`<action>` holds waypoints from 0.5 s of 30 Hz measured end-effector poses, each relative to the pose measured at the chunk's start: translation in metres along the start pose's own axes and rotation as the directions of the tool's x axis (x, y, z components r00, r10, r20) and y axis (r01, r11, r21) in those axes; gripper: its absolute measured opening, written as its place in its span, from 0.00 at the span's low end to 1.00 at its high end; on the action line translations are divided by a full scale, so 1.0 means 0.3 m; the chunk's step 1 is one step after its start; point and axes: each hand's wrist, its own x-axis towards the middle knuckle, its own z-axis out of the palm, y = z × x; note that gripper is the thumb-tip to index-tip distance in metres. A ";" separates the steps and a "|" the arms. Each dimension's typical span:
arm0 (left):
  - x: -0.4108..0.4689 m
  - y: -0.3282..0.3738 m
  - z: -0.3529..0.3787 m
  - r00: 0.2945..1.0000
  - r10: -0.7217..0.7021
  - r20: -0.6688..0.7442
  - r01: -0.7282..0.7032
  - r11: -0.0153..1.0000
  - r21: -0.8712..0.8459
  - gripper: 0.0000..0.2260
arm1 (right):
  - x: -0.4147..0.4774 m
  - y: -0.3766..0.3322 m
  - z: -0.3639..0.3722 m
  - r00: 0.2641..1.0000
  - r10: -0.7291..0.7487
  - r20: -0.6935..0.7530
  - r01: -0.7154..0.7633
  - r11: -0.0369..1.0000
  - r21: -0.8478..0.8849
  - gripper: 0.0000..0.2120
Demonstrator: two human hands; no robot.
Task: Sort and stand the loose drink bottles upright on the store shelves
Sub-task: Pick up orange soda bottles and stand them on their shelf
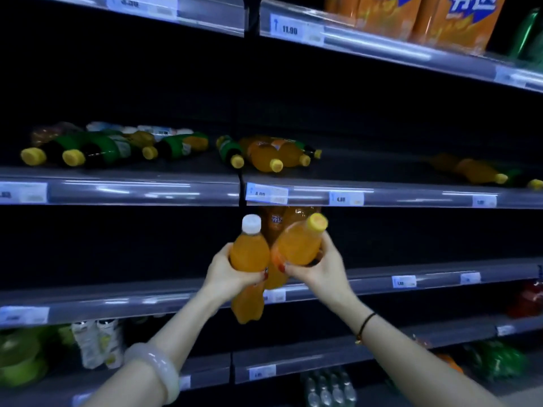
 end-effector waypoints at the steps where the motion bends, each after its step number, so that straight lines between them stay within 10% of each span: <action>1: 0.036 -0.031 0.000 0.999 -0.033 -0.012 0.033 0.999 0.001 0.31 | 0.018 0.042 0.029 1.000 0.021 0.022 -0.020 1.000 -0.015 0.34; 15: 0.446 -0.146 -0.008 0.999 0.035 0.027 -0.035 0.999 0.027 0.28 | 0.271 0.346 0.177 0.993 0.107 0.051 -0.103 0.992 -0.078 0.38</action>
